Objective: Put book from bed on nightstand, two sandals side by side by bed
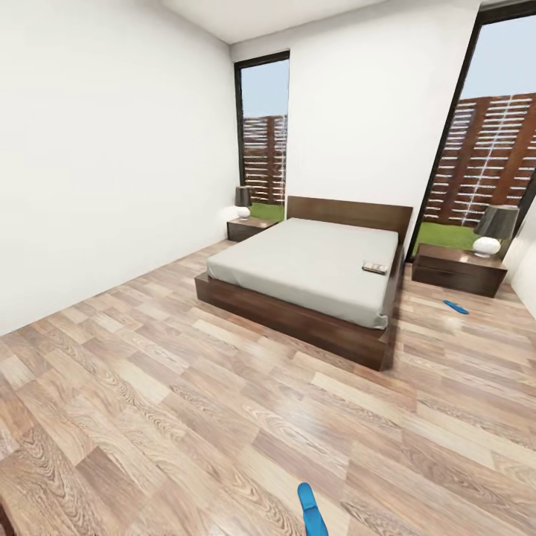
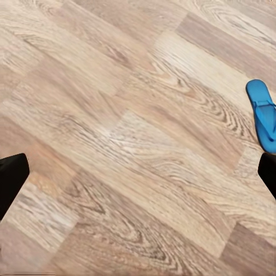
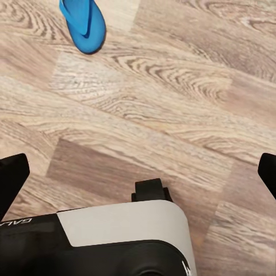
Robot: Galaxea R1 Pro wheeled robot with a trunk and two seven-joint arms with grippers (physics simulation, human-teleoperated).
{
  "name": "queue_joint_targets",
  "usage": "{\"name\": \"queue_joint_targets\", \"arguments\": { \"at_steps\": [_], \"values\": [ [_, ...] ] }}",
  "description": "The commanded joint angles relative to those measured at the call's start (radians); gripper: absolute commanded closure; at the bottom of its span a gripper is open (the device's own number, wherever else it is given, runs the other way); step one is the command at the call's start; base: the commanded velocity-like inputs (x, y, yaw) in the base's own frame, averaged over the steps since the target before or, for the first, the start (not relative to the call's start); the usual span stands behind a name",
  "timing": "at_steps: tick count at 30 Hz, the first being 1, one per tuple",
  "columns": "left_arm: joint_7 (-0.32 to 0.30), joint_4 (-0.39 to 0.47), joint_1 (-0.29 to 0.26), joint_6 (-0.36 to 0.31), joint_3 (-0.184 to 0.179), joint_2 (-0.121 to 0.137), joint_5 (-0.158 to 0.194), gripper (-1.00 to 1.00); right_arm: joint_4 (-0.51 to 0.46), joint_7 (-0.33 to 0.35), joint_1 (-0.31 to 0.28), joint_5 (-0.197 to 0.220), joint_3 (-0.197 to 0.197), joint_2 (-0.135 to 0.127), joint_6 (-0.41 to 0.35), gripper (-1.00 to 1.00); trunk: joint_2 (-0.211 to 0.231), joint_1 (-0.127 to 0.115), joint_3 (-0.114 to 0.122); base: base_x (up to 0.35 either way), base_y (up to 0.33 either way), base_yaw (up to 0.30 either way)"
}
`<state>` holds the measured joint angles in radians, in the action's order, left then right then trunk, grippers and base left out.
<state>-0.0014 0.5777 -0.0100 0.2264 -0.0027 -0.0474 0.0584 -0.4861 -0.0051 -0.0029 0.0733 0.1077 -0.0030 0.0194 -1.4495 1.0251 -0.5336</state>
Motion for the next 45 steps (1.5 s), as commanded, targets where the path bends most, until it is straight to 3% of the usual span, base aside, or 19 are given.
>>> {"name": "queue_joint_targets", "arguments": {
  "at_steps": [1,25,45],
  "values": [
    [0.000,-0.001,-0.001,0.003,0.000,0.000,0.006,-1.00,0.000,0.000,0.000,0.008,0.000,0.000,0.002,-1.00,0.000,0.000,-0.001,0.000,0.000,0.269],
    [0.000,-0.001,-0.001,0.002,0.000,0.000,0.006,-1.00,0.000,0.000,0.000,0.005,-0.001,0.000,0.002,-1.00,0.000,0.000,-0.001,0.014,-0.011,0.285],
    [0.000,-0.001,-0.001,0.003,0.000,0.000,0.006,-1.00,0.000,0.000,0.000,0.005,0.000,0.000,0.002,-1.00,0.000,0.000,-0.001,0.110,-0.033,0.021]
  ]
}}
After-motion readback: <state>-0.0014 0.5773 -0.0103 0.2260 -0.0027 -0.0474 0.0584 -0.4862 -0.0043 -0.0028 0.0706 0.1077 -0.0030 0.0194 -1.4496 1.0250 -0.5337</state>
